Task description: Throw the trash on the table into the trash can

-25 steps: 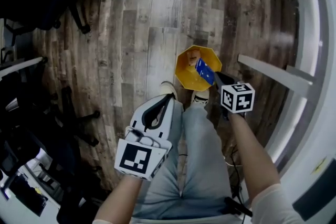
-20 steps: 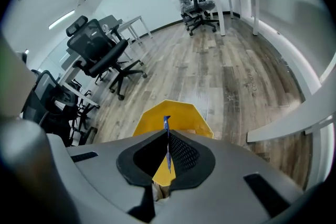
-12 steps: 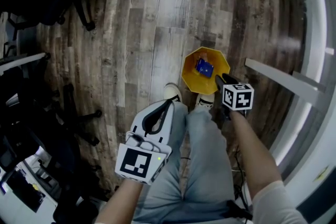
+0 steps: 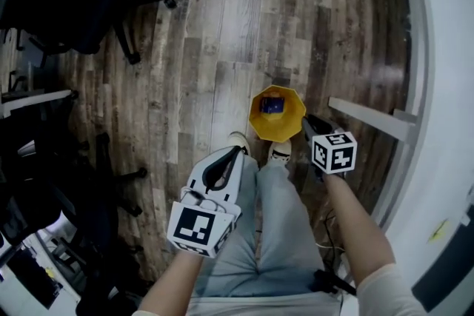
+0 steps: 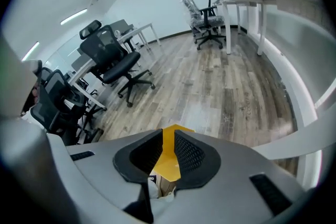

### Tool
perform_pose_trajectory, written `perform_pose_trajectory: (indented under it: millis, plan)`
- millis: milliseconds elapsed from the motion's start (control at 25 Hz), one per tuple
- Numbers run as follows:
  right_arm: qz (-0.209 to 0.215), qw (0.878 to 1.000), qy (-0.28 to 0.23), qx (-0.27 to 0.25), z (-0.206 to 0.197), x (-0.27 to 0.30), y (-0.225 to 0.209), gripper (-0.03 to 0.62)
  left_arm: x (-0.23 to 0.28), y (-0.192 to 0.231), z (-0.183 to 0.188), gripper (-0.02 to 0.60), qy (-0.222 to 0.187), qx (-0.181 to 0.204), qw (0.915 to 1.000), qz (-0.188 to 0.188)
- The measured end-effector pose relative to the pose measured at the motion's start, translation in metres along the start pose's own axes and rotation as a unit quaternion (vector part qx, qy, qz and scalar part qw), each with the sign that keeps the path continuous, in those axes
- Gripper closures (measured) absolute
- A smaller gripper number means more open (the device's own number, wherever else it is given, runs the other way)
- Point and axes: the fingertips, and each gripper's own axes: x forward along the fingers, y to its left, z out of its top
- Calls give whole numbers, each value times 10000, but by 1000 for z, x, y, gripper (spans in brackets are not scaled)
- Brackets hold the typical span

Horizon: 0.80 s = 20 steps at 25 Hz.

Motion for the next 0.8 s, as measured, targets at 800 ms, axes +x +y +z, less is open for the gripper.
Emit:
perform_pose_trajectory:
  millis: [800]
  plan:
    - [532,9755,-2006,-729,174,-348,159,560,-124,-109,153,581,-378,617,9957,-577]
